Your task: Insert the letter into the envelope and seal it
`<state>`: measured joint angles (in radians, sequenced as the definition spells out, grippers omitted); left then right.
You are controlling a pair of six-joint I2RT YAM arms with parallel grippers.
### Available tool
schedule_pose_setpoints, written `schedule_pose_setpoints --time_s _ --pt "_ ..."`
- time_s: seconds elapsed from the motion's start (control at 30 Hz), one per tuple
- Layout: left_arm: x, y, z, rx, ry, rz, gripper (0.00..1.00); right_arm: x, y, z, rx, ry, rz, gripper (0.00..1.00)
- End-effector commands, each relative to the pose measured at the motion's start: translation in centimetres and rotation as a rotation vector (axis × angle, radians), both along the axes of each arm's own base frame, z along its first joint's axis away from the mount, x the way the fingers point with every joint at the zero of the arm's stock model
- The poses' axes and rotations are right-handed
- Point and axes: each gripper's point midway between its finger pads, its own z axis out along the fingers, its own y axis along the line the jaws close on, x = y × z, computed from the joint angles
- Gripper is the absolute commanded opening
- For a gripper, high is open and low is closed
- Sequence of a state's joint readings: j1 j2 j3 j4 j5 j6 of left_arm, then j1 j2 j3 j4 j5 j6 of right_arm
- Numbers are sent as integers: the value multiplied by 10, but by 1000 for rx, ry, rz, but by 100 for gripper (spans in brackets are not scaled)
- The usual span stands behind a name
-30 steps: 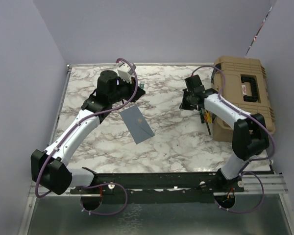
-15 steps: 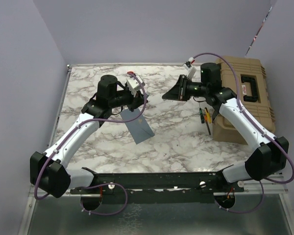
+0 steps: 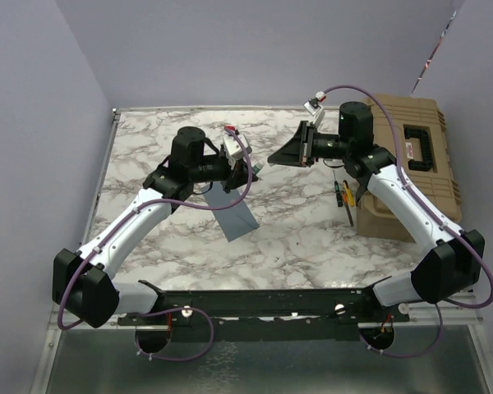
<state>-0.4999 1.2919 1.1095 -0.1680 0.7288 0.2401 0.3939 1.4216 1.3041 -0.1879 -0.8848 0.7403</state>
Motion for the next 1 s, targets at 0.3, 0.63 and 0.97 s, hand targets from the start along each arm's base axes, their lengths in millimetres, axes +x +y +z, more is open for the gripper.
schedule_pose_setpoints --time_s 0.3,0.63,0.97 --pt "-7 -8 10 -10 -25 -61 0 1 11 -7 -4 34 32 0" --pt "-9 -14 -1 9 -10 -64 0 -7 24 -15 3 68 72 0" --pt "-14 -16 -4 26 -12 -81 0 -12 23 -16 -36 97 91 0"
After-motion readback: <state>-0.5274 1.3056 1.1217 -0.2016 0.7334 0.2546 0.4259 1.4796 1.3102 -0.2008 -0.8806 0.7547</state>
